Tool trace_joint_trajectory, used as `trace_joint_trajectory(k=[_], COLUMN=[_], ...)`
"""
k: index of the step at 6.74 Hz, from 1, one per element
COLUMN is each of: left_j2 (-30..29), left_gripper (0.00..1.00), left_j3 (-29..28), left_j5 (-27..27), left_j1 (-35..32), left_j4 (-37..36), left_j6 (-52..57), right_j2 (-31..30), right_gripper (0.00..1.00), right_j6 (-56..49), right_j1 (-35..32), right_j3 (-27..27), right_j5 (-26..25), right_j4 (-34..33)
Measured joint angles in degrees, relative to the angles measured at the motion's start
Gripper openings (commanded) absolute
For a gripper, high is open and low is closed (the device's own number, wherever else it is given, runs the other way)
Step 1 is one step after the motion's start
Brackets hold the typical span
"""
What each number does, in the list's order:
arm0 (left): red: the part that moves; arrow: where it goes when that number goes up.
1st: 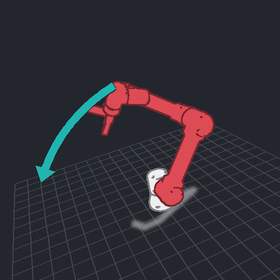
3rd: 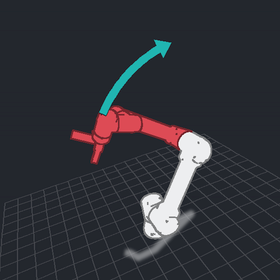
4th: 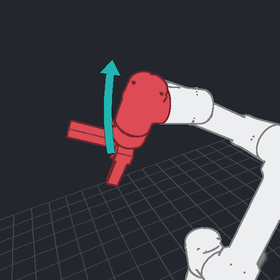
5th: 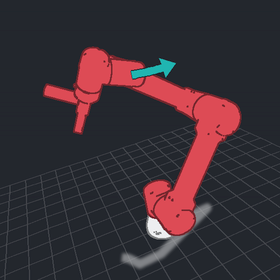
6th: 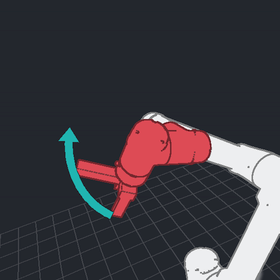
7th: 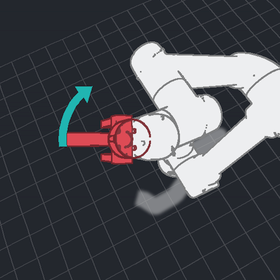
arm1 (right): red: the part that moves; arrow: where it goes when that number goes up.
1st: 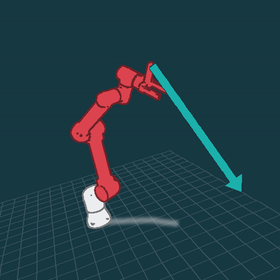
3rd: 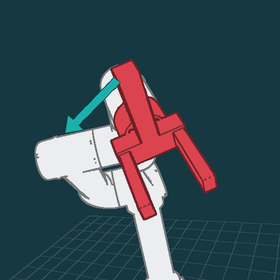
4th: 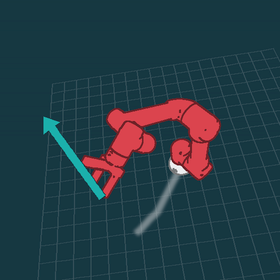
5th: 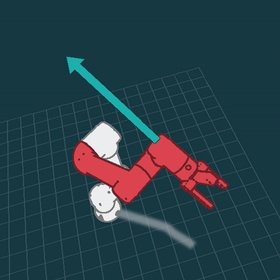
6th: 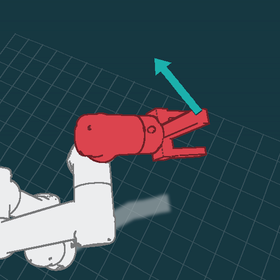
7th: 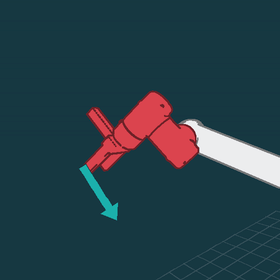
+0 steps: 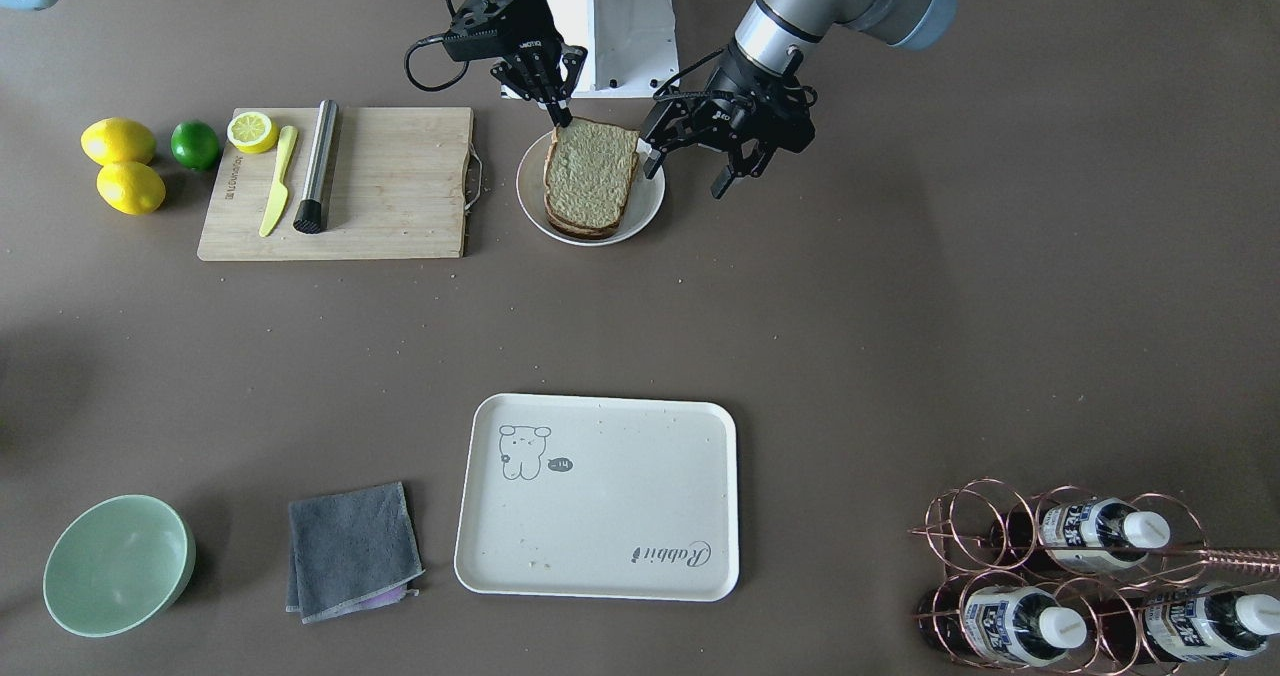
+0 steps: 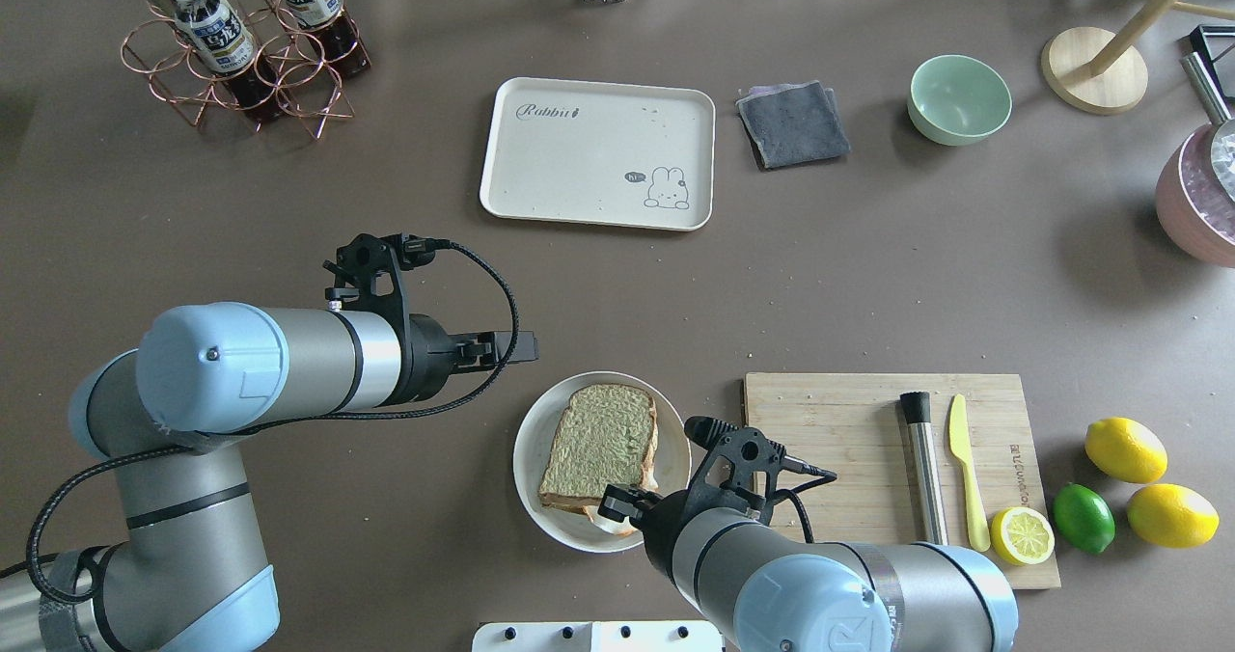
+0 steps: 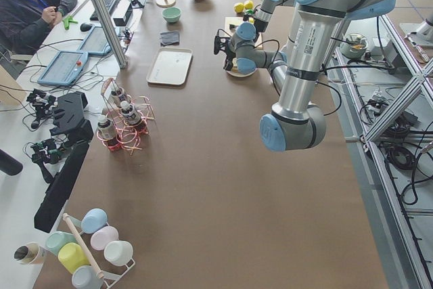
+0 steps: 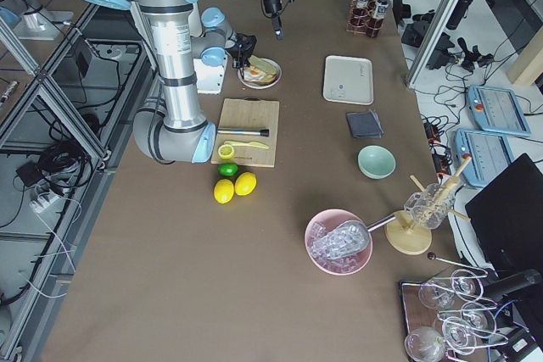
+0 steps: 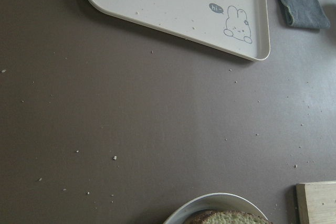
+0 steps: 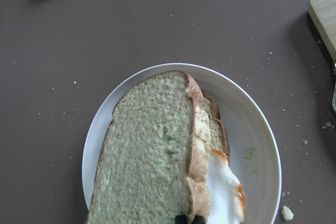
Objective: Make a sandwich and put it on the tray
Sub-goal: 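Release the bread and withdraw the right gripper from the plate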
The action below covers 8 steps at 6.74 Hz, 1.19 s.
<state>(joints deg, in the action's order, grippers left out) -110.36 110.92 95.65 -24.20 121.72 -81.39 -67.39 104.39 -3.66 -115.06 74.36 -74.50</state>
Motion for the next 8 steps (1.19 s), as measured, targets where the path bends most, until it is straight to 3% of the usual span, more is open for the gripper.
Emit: trace_joint_trajectory(k=[1,2,3,6,8], left_j2=[0.0,0.0,0.0,0.0,0.1], left_gripper=[0.99,0.99,0.99,0.99,0.99], left_j3=[0.0,-0.1,-0.1,-0.2,-0.6], left_j5=[0.0,0.0,0.0,-0.1,-0.4], left_j1=[0.0,0.0,0.0,0.3,1.7], left_j4=[0.0,0.0,0.0,0.0,0.0], left_j6=[0.0,0.0,0.0,0.0,0.1], right_j2=[0.0,-0.2,-0.4,-1.6,-3.1], right_gripper=[0.0,0.38,0.99,1.0,1.0], right_j6=[0.0,0.0,0.0,-3.7,-8.9], right_j1=[0.4,0.9,1.1,-0.9,-8.9], right_j3=[0.3,0.5,0.5,-0.2,-0.9], right_j5=[-0.6,-1.1,-1.3,-0.8,6.7], right_j4=[0.1,0.1,0.1,-0.3,-1.8])
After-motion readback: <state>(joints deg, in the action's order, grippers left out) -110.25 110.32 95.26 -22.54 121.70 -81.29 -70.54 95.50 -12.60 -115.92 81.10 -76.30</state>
